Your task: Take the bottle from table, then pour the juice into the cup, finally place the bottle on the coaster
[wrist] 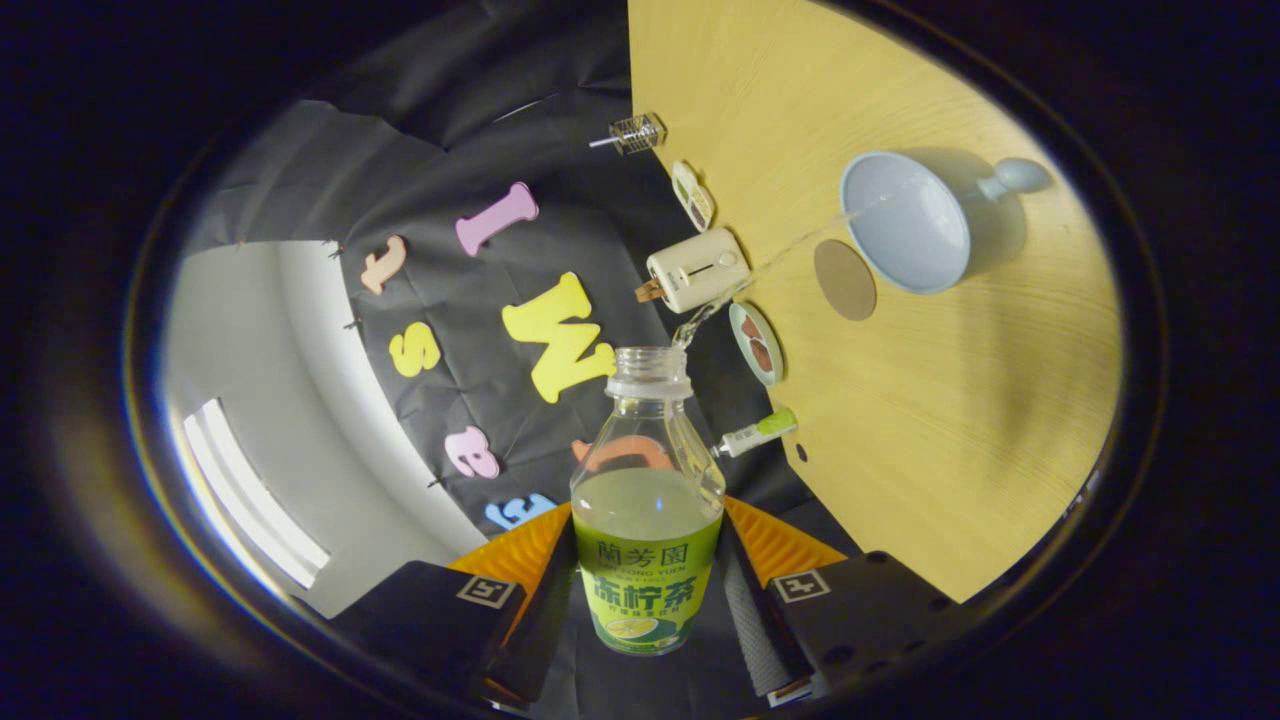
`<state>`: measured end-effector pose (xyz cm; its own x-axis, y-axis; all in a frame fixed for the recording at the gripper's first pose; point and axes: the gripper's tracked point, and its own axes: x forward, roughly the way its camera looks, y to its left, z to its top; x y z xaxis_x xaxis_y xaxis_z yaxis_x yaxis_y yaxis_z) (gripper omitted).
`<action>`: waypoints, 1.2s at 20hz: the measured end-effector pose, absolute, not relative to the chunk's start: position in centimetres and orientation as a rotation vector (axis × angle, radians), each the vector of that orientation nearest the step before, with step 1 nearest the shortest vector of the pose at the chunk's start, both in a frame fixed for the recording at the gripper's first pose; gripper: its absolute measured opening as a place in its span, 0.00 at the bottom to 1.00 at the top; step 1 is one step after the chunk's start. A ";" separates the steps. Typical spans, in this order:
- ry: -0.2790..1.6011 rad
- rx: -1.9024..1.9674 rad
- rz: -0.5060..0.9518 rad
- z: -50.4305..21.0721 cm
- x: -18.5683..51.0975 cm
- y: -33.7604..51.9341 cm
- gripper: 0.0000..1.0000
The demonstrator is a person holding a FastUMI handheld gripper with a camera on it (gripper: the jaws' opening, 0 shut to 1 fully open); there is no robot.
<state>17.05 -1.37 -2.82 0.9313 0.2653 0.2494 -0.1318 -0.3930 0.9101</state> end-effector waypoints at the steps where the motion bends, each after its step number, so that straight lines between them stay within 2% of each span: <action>1: 0.098 1.934 0.429 -2.9 16.9 -1.3 0.78; 24: 0.093 2.115 0.468 -3.2 17.0 -2.9 0.78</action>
